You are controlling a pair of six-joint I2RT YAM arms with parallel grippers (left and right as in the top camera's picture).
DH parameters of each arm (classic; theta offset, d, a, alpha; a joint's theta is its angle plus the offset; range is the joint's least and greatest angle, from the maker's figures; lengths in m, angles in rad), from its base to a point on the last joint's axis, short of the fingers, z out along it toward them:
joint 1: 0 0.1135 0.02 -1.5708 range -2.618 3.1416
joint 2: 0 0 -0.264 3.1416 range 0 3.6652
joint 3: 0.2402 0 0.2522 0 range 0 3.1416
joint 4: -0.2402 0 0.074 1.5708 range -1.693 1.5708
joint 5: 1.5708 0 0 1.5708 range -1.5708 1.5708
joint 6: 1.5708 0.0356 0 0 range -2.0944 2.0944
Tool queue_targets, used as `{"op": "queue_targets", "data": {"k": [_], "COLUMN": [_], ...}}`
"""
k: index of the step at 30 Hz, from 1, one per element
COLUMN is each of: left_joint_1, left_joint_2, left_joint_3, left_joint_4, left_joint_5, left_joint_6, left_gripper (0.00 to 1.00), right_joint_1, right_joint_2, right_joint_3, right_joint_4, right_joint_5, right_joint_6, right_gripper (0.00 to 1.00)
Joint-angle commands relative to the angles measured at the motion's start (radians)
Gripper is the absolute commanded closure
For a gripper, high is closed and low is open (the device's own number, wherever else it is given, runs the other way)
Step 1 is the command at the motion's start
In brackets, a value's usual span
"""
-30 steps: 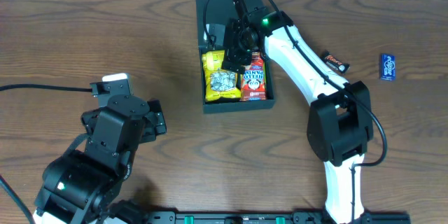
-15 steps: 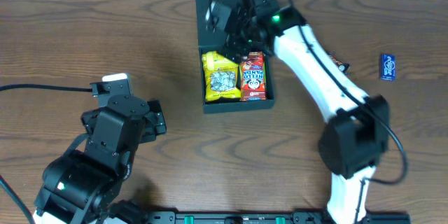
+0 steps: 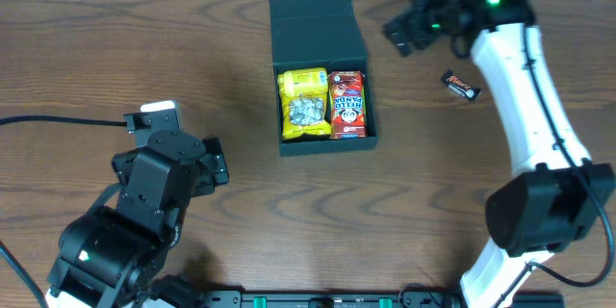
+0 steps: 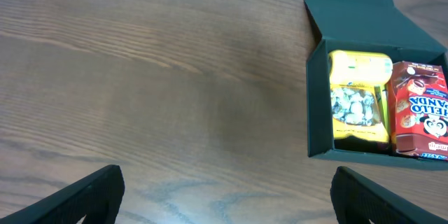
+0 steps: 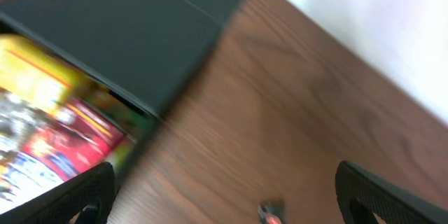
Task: Pack container
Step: 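Retract the right gripper right toward the table edge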
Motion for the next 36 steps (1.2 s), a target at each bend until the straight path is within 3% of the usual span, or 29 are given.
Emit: {"op": "queue_targets", "data": {"k": [1, 7, 20, 26, 36], "left_joint_1": [0.003, 0.003, 0.003, 0.003, 0.003], "left_joint_2": [-0.001, -0.001, -0.001, -0.001, -0.001], "left_joint_3": [0.008, 0.008, 0.008, 0.008, 0.008], "left_joint_4": [-0.001, -0.001, -0.001, -0.001, -0.001], "left_joint_5": [-0.018, -0.018, -0.018, -0.018, -0.018], "left_joint_6": [0.014, 0.014, 0.014, 0.014, 0.014], "left_gripper": [0.05, 0.05, 0.05, 0.05, 0.05], "right_joint_1": [-0.078, -0.177, -0.263, -0.263, -0.279], "right_joint_2": [0.007, 0.008, 0.012, 0.040, 0.131], "right_joint_3": [-0.016, -0.143, -0.504, -0.559, -0.559], "right_joint_4": [-0.008, 0.049, 0.403, 0.448, 0.482], "right_joint_5": [0.005, 0.004, 0.004, 0.005, 0.005], "right_joint_6": [-0.050, -0.098, -0.130, -0.205, -0.206], "right_gripper": [0.01, 0.05, 0.12, 0.19, 0.27]}}
